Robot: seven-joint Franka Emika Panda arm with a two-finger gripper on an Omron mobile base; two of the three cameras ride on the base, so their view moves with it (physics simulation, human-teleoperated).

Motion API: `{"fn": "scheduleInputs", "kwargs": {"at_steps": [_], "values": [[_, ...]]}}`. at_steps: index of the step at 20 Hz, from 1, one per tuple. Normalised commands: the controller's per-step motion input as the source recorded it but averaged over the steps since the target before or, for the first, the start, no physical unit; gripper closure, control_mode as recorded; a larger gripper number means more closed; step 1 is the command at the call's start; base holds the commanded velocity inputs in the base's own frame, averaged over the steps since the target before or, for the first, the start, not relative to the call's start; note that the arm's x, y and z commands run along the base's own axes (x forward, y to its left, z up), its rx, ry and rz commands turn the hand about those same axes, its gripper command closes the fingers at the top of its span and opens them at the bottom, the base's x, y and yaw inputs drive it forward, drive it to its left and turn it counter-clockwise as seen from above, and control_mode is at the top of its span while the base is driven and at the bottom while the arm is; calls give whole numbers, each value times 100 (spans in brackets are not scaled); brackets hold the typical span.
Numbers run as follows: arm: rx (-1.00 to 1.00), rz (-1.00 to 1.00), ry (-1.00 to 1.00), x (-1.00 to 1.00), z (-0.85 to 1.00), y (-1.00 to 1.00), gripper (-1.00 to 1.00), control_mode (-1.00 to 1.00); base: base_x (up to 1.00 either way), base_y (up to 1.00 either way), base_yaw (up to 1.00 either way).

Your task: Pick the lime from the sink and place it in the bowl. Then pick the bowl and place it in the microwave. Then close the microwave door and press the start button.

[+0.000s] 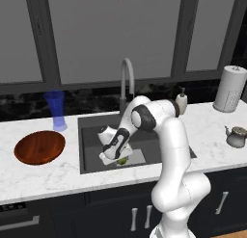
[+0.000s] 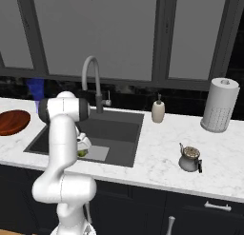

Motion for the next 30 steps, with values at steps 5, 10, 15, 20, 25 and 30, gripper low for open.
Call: {"fn": "scheduleInputs", "kwargs": {"at_steps": [5, 10, 15, 20, 25, 30], "values": [[0, 1, -5, -20, 73, 0, 100, -100, 0, 0, 0], [0, 7, -10, -61, 100, 7, 100, -100, 0, 0, 0], [0, 8, -4, -65, 100, 20, 100, -100, 0, 0, 0], [2, 7, -3, -57, 100, 16, 100, -100, 0, 0, 0], [6, 7, 0, -46, 100, 26, 100, -100, 0, 0, 0], [7, 8, 1, -42, 100, 42, 100, -100, 0, 0, 0]]}}
